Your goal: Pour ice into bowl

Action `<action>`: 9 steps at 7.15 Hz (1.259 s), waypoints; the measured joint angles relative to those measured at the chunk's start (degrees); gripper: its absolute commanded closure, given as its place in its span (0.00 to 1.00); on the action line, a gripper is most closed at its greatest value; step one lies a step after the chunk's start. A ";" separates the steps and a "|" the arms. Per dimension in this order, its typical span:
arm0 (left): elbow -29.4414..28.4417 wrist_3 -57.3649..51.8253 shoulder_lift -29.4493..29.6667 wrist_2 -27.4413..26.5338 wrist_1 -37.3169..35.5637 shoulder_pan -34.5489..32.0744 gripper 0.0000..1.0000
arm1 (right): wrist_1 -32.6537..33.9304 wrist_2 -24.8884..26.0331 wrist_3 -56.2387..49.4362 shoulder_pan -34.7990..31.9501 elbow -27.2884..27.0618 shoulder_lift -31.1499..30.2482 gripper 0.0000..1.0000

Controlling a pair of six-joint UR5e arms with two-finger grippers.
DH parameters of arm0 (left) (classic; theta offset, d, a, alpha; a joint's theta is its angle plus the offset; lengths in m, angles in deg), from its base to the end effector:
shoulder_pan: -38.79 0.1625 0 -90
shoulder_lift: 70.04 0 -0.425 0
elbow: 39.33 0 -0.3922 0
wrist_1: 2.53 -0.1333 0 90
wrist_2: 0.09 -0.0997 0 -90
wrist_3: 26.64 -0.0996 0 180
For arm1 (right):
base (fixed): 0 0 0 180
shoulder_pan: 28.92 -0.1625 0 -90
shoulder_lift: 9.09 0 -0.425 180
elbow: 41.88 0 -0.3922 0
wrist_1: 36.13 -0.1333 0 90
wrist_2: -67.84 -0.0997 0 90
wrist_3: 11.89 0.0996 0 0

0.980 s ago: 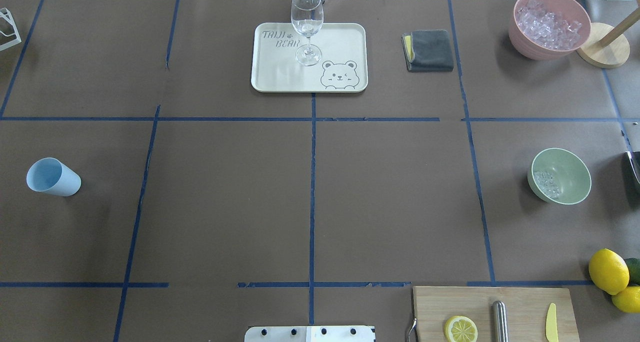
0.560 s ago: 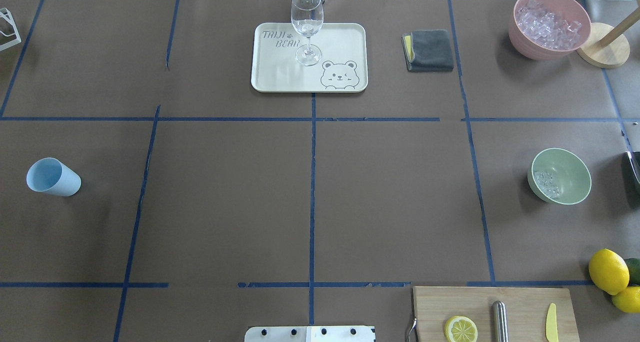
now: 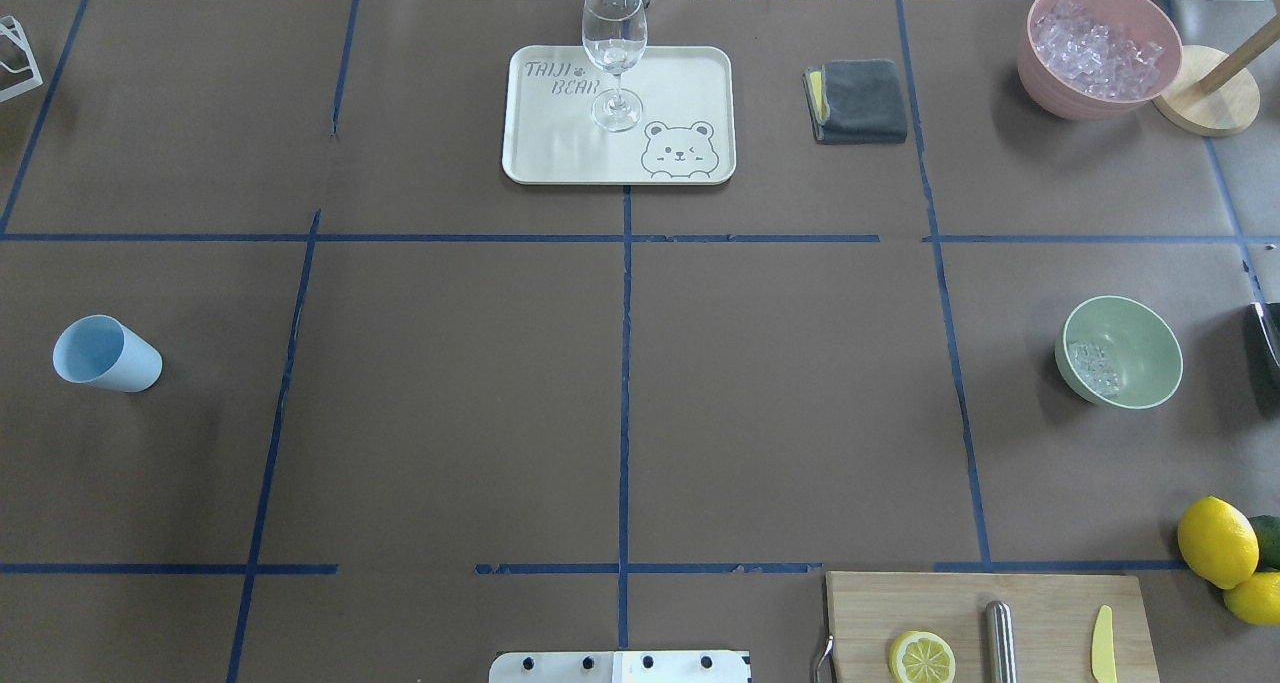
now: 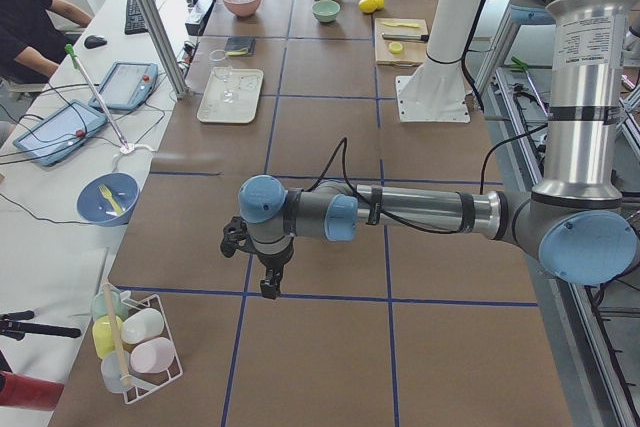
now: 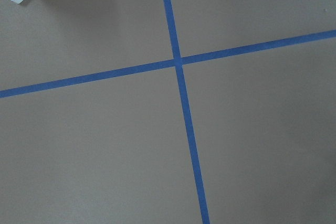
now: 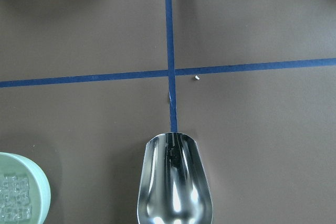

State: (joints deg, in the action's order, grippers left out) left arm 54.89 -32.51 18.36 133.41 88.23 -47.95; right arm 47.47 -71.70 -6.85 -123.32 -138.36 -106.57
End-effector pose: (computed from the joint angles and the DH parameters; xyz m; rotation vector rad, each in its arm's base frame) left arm -0.0371 -0.4866 0.6356 0.0735 0.7585 0.1740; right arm 0.0913 -0.4364 0.6457 0.0835 -0.8649 0.1135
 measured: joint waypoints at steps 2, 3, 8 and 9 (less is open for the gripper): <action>-0.07 0.08 0.01 0.00 0.24 -0.01 0.00 | 0.75 0.10 -0.03 -0.29 -0.17 0.25 0.00; -0.08 0.12 0.01 0.00 0.27 -0.01 0.00 | 0.71 0.09 -0.03 -0.32 -0.15 0.19 0.00; -0.83 2.88 0.15 -0.01 3.21 -0.01 0.00 | 0.44 0.56 -0.03 -0.34 -0.15 0.07 0.00; -2.14 4.32 0.20 0.00 6.96 -0.01 0.00 | 0.43 0.70 -0.03 -0.34 -0.17 0.05 0.00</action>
State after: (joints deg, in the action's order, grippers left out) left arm 52.75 -28.19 18.56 133.41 95.19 -47.96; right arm 47.90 -70.99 -6.88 -123.67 -138.52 -106.51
